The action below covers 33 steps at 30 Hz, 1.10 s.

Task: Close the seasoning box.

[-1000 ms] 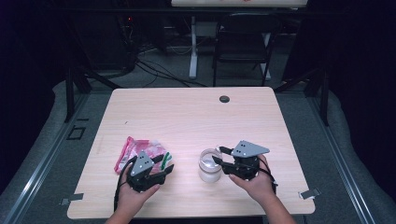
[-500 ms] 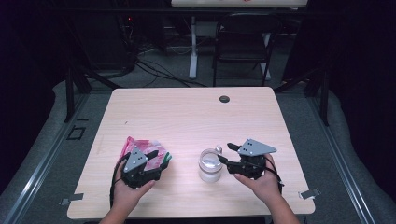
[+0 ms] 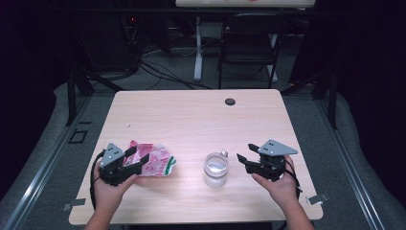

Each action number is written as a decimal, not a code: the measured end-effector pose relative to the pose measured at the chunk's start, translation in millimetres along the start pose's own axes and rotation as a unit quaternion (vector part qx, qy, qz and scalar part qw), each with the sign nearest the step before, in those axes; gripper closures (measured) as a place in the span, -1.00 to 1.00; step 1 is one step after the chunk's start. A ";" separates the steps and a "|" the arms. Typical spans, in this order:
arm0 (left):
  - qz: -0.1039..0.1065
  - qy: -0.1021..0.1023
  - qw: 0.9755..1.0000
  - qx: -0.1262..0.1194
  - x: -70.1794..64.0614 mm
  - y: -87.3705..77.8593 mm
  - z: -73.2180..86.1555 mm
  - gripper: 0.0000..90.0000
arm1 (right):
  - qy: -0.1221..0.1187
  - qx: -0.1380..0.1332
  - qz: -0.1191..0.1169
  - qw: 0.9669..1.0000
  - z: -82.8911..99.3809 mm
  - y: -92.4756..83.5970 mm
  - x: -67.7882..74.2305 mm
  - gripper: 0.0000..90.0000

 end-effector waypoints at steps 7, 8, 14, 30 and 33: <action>-0.044 -0.023 0.999 0.003 33.4 -3.1 8.6 -0.06 | 0.003 0.015 0.035 0.999 25.5 -17.6 -17.3 0.21; -0.046 -0.026 0.999 0.005 36.9 -3.3 9.9 -0.06 | 0.004 0.014 0.035 0.999 29.8 -19.9 -19.7 0.25; -0.054 -0.047 0.997 0.017 50.3 1.4 19.5 -0.05 | -0.004 0.003 0.031 1.000 51.5 -30.7 -30.1 0.41; -0.077 -0.058 0.994 0.047 71.4 14.3 41.5 -0.05 | 0.102 0.004 0.074 0.992 93.2 -32.0 -67.4 0.24; -0.071 -0.072 0.993 0.054 73.5 17.0 45.1 -0.04 | 0.110 0.009 0.075 0.991 97.2 -27.7 -67.9 0.20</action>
Point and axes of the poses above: each handheld gripper's, and its own axes: y roughly forward along the jaws, z roughly out of its underside, x roughly to its left, the point moved 8 cm from there along y, roughly forward along the jaws, and after that the axes turned 10 degrees about -z, right-handed, at the moved point
